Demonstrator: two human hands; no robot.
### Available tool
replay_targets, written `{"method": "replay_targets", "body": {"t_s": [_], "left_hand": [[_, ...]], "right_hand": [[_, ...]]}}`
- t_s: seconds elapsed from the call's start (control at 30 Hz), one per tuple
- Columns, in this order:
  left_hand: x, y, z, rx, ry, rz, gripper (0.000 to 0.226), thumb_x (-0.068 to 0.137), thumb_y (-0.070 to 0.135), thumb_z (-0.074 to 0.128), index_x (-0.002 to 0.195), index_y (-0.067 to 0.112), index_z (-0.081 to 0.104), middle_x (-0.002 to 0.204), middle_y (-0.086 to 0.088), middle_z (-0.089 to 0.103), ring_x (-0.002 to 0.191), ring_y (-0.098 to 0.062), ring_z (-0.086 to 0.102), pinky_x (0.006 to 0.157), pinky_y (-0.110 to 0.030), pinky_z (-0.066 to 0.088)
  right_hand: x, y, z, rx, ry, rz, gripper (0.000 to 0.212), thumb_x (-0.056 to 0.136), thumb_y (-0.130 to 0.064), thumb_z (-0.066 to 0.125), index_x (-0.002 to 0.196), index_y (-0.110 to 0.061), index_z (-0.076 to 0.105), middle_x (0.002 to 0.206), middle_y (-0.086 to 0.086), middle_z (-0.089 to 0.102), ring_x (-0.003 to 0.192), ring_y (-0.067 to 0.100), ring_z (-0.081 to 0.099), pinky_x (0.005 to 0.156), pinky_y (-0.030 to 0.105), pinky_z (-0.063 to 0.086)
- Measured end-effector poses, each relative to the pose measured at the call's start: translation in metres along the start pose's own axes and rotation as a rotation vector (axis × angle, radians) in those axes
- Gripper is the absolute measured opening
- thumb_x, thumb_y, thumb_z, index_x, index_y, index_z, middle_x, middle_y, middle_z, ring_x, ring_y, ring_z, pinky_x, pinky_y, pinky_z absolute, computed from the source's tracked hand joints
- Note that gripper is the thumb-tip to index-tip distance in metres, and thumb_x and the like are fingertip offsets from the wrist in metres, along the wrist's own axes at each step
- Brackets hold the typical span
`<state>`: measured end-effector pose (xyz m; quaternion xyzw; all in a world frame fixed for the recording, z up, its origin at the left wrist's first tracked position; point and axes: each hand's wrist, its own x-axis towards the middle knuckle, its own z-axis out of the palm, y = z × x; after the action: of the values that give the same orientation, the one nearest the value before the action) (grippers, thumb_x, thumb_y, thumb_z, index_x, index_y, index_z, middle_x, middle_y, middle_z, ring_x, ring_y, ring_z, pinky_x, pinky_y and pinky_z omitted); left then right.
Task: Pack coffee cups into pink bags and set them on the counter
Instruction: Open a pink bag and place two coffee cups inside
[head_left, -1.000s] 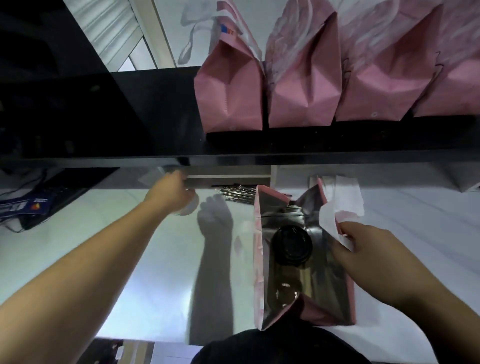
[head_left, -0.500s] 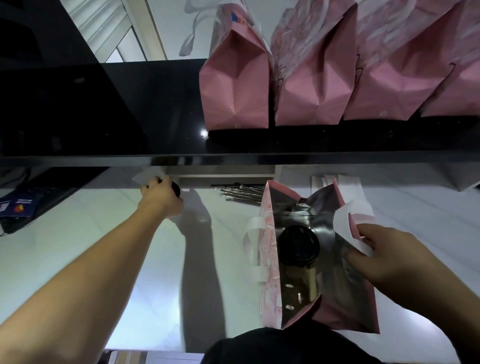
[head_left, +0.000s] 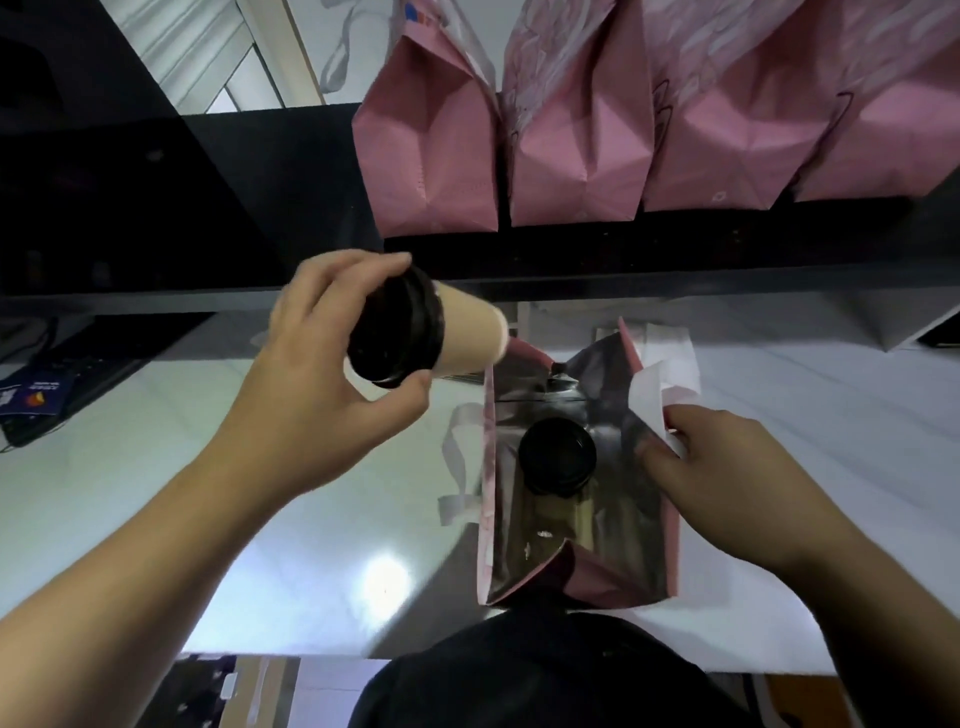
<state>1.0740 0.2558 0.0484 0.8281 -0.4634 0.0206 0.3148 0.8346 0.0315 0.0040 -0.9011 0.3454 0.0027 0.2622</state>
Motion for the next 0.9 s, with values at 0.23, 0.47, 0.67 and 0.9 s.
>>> {"method": "replay_targets", "body": {"t_s": [0.23, 0.47, 0.67, 0.9], "left_hand": [[0.008, 0.080, 0.040, 0.116, -0.567, 0.302, 0.087, 0.082, 0.050, 0.075, 0.157, 0.033, 0.035, 0.151, 0.015, 0.040, 0.140, -0.008, 0.039, 0.115, -0.031, 0.041], [0.003, 0.078, 0.121, 0.348, -0.880, 0.361, 0.083, 0.078, 0.038, 0.082, 0.152, 0.025, 0.046, 0.143, 0.003, 0.049, 0.119, -0.023, 0.056, 0.095, -0.040, 0.057], [-0.020, 0.074, 0.154, 0.395, -0.938, 0.423, 0.072, 0.086, 0.005, 0.064, 0.152, 0.022, 0.042, 0.141, -0.003, 0.045, 0.116, -0.030, 0.056, 0.087, -0.048, 0.058], [-0.039, 0.072, 0.167, 0.402, -0.889, 0.506, 0.068, 0.088, -0.004, 0.055, 0.152, 0.016, 0.040, 0.143, -0.006, 0.044, 0.119, -0.028, 0.047, 0.094, -0.040, 0.051]], "right_hand": [[-0.003, 0.005, -0.003, 0.009, 0.018, -0.035, 0.036, 0.101, -0.034, 0.052, 0.069, -0.036, 0.035, 0.060, -0.013, 0.047, 0.055, 0.005, 0.049, 0.047, 0.019, 0.026], [-0.007, 0.009, -0.004, -0.006, 0.054, -0.058, 0.037, 0.099, -0.032, 0.053, 0.067, -0.034, 0.034, 0.062, -0.013, 0.047, 0.055, 0.006, 0.048, 0.047, 0.021, 0.027], [-0.011, 0.010, 0.000, 0.023, 0.057, -0.053, 0.037, 0.098, -0.032, 0.053, 0.067, -0.035, 0.033, 0.061, -0.013, 0.044, 0.055, 0.006, 0.046, 0.047, 0.021, 0.028], [-0.012, 0.011, -0.003, 0.012, 0.043, -0.032, 0.040, 0.099, -0.030, 0.051, 0.067, -0.036, 0.028, 0.062, -0.012, 0.044, 0.056, 0.006, 0.045, 0.048, 0.021, 0.025]]}}
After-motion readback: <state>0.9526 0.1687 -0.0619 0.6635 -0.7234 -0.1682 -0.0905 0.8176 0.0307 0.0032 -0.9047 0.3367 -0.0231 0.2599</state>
